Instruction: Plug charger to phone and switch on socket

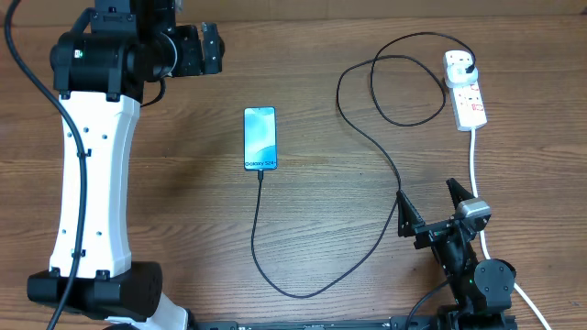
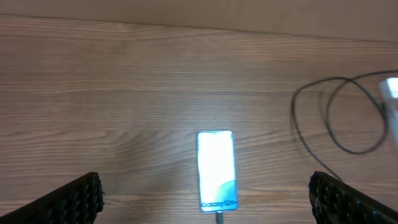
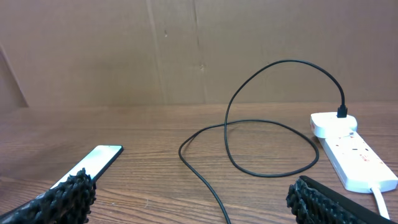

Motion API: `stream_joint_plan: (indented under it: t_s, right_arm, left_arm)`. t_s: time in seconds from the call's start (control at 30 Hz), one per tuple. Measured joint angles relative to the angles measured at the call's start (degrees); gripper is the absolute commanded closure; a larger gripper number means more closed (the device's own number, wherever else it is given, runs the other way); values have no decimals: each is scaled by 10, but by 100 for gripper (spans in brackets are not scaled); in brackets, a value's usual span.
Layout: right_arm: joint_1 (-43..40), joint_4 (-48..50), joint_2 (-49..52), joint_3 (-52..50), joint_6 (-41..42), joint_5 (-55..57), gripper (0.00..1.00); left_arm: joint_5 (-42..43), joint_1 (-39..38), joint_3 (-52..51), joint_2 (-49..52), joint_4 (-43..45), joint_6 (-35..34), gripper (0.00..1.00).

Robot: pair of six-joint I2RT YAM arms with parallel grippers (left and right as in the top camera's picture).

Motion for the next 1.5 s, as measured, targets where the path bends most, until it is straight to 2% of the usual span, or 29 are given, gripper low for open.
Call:
stream_joint_plan:
  t_s: [0.2, 0.53, 0.8, 0.97, 1.1, 1.3, 1.5]
  right_arm:
    - [0, 0, 0, 0, 0, 0, 0]
    - [0, 1, 0, 0, 0, 0, 0]
    - [0, 1, 0, 0, 0, 0, 0]
    - [0, 0, 0, 0, 0, 0, 0]
    - [0, 0, 0, 0, 0, 0, 0]
    - [0, 0, 0, 0, 0, 0, 0]
    - [0, 0, 0, 0, 0, 0, 0]
  left_arm:
    - [-30, 0, -76, -92, 19, 0, 0]
    - [-56, 35, -384, -384, 184, 6, 0]
    - [-50, 43, -665, -554, 381, 68, 0]
    - [9, 43, -841, -685, 544, 148, 0]
    - [37, 43, -950, -755, 643, 181, 0]
    - [49, 43, -1061, -855, 678, 198, 0]
    - [50, 43, -1119, -929, 682, 224, 0]
